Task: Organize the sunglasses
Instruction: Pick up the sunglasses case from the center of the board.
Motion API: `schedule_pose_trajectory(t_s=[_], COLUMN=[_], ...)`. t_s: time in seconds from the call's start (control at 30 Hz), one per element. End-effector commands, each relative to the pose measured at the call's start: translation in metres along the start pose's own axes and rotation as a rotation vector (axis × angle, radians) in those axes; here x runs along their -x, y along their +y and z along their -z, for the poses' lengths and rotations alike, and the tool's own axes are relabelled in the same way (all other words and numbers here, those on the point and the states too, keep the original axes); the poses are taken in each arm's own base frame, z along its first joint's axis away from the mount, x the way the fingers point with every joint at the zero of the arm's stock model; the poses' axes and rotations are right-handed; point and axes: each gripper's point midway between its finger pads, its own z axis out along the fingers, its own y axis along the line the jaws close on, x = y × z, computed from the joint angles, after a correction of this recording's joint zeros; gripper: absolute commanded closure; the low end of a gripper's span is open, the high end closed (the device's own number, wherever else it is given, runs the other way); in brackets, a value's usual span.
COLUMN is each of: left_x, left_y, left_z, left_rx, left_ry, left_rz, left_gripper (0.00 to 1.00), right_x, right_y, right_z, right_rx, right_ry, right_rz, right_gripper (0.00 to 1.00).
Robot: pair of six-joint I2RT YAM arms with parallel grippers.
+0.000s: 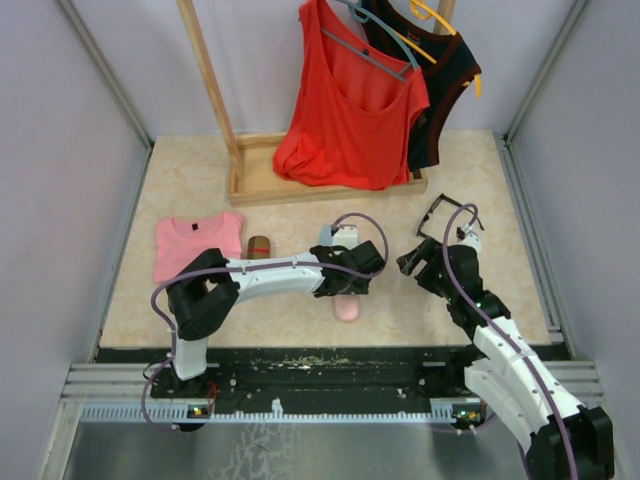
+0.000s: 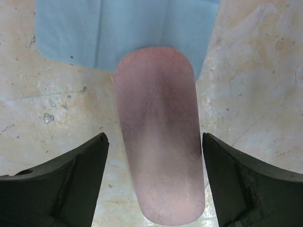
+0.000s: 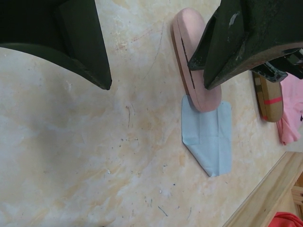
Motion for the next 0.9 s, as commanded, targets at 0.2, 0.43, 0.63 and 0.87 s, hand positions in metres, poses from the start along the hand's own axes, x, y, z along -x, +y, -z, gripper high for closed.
schedule_pose_trajectory(t_s=[0.2, 0.43, 0.63, 0.87], left_x=[-0.0043, -0.0055, -0.0069, -0.0069], left_y=[-0.0027, -0.0036, -0.0048, -0.0052], left_z=[-0.0028, -0.0052, -0.0076, -0.0077], left_rx=[0.008, 0.003, 0.003, 0.001], left_ry=[0.007, 0.011, 0.015, 0.016], left_rz=[0.021, 0.015, 0.007, 0.001], left_gripper=[0.22, 0.25, 0.26, 0.32], right_x=[0.0080, 0.0073, 0.0065, 0.0071], right_y=[0.0119, 0.0117, 0.0116, 0.0118], right_z=[0.0031, 0.0034, 0.0035, 0.0042], right_rx=[0.051, 0.052, 0.052, 0.052], right_ry=[-0.019, -0.015, -0.013, -0.013], right_rz=[0.022, 0.025, 0.027, 0.033], right_gripper=[0.22, 0.22, 0.22, 0.22])
